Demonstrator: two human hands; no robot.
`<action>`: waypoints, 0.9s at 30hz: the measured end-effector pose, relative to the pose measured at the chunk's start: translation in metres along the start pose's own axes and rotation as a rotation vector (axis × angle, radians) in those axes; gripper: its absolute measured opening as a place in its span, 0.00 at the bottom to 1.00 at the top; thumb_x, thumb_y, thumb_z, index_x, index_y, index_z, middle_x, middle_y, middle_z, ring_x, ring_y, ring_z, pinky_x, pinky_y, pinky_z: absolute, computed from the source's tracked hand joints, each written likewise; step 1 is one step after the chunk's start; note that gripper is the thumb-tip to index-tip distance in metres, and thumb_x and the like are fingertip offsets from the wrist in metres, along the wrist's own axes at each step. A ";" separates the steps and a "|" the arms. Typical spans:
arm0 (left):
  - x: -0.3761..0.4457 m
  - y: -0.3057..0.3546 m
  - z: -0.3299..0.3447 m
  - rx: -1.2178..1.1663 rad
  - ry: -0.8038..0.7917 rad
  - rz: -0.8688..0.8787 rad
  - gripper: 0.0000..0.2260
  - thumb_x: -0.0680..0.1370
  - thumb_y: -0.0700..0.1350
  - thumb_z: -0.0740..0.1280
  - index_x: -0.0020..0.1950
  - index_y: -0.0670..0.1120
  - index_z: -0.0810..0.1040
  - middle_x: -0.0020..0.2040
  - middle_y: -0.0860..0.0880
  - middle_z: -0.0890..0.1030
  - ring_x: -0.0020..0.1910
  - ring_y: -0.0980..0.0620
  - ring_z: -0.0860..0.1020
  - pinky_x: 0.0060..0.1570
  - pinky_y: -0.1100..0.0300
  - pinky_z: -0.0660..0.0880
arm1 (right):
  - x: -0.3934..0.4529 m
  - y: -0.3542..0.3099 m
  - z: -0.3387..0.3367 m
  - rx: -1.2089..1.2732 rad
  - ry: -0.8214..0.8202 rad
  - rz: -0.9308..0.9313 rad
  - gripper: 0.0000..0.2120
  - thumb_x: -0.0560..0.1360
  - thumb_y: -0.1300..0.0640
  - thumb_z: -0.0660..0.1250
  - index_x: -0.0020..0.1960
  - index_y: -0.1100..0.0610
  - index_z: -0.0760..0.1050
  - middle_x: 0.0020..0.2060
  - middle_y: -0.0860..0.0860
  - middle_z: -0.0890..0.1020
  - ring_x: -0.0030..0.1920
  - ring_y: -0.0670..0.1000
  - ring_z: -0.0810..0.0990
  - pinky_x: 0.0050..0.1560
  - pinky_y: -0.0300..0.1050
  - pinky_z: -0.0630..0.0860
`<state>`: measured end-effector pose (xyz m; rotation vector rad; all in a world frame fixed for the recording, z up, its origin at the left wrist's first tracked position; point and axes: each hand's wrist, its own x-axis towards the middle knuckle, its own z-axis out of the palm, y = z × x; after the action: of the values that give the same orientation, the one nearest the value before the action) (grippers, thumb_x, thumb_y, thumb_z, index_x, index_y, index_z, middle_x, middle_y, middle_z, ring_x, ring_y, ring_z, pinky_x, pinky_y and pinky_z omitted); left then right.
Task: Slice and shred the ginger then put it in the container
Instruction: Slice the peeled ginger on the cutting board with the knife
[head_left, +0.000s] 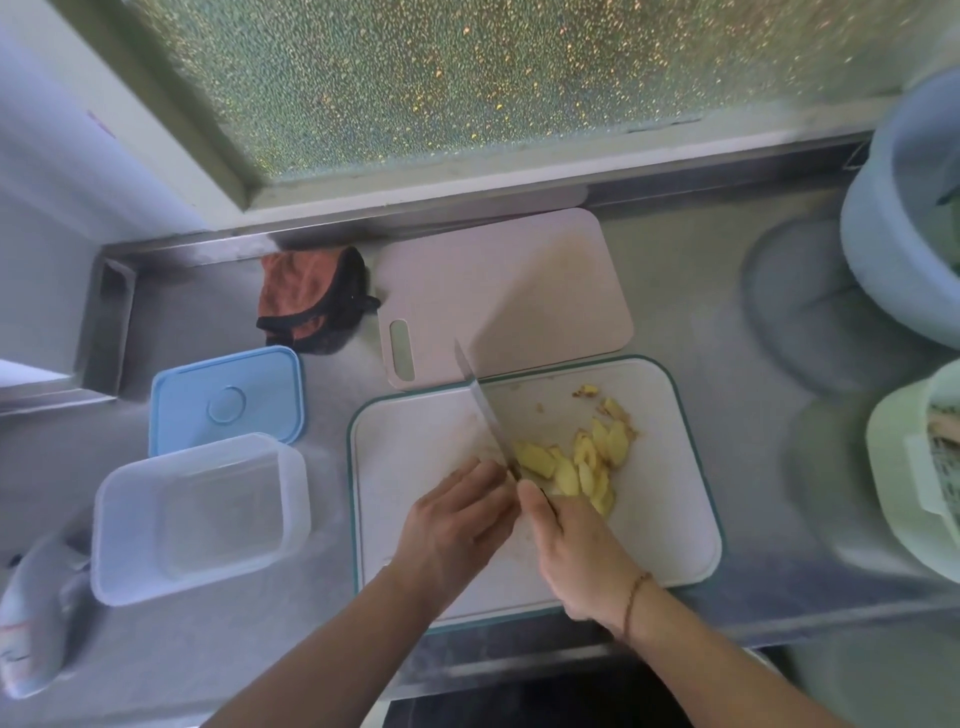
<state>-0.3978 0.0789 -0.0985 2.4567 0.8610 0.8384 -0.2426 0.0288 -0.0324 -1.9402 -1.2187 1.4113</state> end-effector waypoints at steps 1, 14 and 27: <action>0.000 0.000 0.000 -0.002 -0.007 -0.002 0.05 0.80 0.42 0.73 0.53 0.40 0.85 0.51 0.45 0.82 0.50 0.47 0.81 0.49 0.54 0.81 | 0.004 -0.002 0.002 0.006 -0.002 -0.014 0.37 0.73 0.31 0.44 0.37 0.64 0.71 0.25 0.54 0.72 0.29 0.53 0.73 0.37 0.51 0.72; -0.005 0.002 0.000 0.102 0.031 0.050 0.08 0.81 0.43 0.70 0.51 0.41 0.87 0.51 0.46 0.85 0.55 0.49 0.83 0.70 0.63 0.70 | -0.023 0.028 -0.027 0.189 0.056 0.167 0.32 0.68 0.26 0.48 0.28 0.55 0.61 0.19 0.48 0.62 0.19 0.46 0.61 0.26 0.39 0.59; 0.004 0.014 -0.005 -0.050 0.039 -0.106 0.04 0.79 0.39 0.74 0.46 0.40 0.84 0.49 0.47 0.83 0.50 0.48 0.81 0.49 0.54 0.80 | -0.048 -0.003 -0.018 -0.101 0.045 0.009 0.25 0.72 0.34 0.47 0.29 0.53 0.62 0.22 0.51 0.68 0.27 0.45 0.69 0.32 0.40 0.65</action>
<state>-0.3926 0.0729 -0.0856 2.3367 0.9640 0.8617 -0.2314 -0.0079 0.0012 -2.0359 -1.2854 1.3259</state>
